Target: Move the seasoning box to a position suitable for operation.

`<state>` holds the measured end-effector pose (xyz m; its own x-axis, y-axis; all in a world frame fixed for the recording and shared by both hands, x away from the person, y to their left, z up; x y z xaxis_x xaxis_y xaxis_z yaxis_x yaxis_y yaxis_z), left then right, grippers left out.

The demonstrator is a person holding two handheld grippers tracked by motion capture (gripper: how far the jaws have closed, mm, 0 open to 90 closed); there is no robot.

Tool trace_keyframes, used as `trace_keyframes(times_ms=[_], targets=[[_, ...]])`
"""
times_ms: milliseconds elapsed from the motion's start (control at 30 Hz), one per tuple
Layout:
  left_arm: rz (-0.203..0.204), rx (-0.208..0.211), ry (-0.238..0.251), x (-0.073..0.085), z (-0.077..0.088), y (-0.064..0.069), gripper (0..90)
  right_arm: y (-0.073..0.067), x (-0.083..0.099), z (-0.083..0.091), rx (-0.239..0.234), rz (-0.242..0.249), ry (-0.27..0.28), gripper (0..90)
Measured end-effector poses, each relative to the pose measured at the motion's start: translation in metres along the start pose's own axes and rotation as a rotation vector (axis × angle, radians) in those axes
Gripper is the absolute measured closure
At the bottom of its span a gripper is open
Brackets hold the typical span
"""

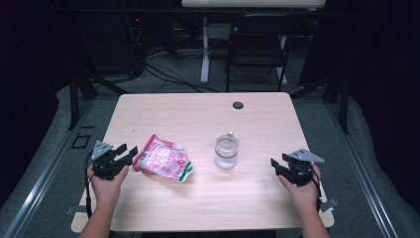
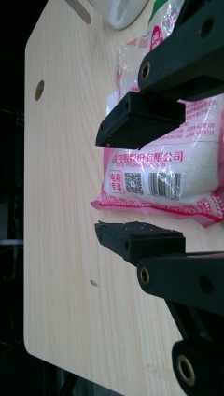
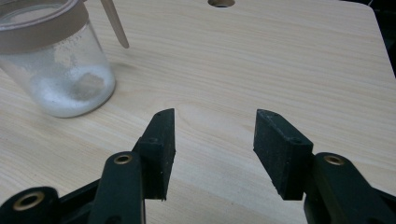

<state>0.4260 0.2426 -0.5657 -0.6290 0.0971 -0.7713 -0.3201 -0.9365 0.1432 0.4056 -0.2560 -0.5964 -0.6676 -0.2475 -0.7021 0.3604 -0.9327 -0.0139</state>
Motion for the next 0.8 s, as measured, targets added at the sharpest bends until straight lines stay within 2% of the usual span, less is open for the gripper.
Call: trace_keyframes(times_ms=[233, 367, 400, 500, 533, 700, 800], targets=[[0.014, -0.016, -0.005, 0.001, 0.0, -0.002, 48.0, -0.006, -0.006, 0.004, -0.01, 0.026, 0.023, 50.9], [-0.008, -0.017, -0.023, 0.005, 0.003, 0.0, 47.7, -0.014, -0.009, 0.002, -0.031, 0.053, 0.024, 54.1], [-0.031, -0.022, -0.039, 0.008, 0.005, 0.002, 47.8, -0.016, -0.01, 0.001, -0.037, 0.058, 0.024, 54.9], [-0.05, -0.028, -0.044, 0.009, 0.007, 0.004, 49.6, -0.022, -0.013, -0.001, -0.048, 0.071, 0.024, 57.2], [-0.053, -0.025, -0.025, 0.01, 0.01, 0.005, 50.1, -0.029, -0.017, -0.003, -0.056, 0.093, 0.02, 59.2], [-0.03, -0.017, -0.03, 0.016, 0.017, 0.003, 54.3, -0.052, -0.024, -0.01, -0.094, 0.159, 0.015, 65.0], [-0.03, -0.018, -0.032, 0.019, 0.021, 0.003, 57.2, -0.066, -0.027, -0.016, -0.112, 0.198, 0.0, 68.0]])
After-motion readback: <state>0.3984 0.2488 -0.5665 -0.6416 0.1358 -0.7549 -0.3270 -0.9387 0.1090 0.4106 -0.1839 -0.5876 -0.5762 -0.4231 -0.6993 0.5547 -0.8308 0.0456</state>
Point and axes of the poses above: each handheld gripper's, and its own axes: z roughly backward along the jaws, x roughly out of its underside, y roughly to its right, the point moved 10 cm from there along -z, roughly forward along the jaws, and after that the axes turned 13 degrees about -y, right-handed, at the moved point
